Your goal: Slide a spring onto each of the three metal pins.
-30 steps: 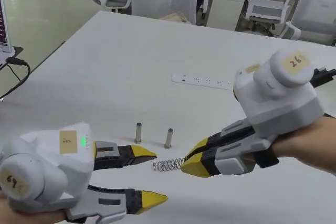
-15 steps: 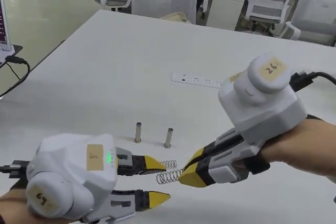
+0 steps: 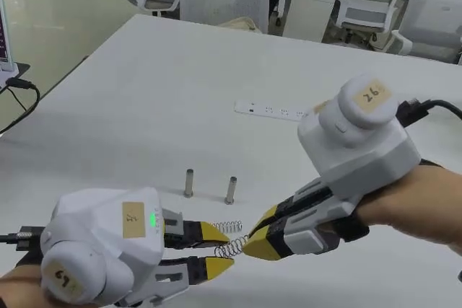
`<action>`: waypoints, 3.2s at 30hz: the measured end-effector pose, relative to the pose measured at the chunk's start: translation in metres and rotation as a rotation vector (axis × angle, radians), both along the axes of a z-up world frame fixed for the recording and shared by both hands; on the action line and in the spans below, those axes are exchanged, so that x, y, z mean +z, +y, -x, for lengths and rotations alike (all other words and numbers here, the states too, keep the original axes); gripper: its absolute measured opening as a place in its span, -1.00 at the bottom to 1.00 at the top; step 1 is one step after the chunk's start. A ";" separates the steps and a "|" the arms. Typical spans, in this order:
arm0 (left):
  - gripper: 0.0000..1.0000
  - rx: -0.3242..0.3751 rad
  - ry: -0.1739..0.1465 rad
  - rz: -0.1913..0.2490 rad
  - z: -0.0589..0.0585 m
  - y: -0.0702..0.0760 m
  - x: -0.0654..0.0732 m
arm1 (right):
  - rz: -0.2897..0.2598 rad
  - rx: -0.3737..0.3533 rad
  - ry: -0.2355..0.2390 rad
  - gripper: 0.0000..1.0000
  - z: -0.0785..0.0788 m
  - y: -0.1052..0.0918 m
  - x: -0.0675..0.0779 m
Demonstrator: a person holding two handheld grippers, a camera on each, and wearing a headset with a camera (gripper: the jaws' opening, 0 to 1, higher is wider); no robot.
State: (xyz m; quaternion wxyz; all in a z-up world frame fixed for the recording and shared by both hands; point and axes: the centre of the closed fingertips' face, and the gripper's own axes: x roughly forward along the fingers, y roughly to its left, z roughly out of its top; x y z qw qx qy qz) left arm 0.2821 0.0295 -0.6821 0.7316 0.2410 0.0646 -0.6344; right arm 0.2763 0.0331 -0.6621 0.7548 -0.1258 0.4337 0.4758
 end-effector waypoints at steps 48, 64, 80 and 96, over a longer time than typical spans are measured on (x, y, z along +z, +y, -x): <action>-0.97 -0.035 0.302 0.195 0.022 -0.005 0.014 | 0.192 0.403 -0.035 -0.82 0.020 0.016 -0.003; -0.96 -0.043 0.306 0.209 0.023 -0.006 0.016 | 0.198 0.405 -0.016 -0.83 0.020 0.014 -0.002; -0.95 -0.040 0.290 0.237 0.020 -0.009 0.022 | 0.234 0.405 -0.012 -0.84 0.018 0.015 0.004; -0.76 -0.022 0.306 0.232 0.016 -0.008 0.020 | 0.247 0.397 -0.014 -0.84 0.012 0.010 0.005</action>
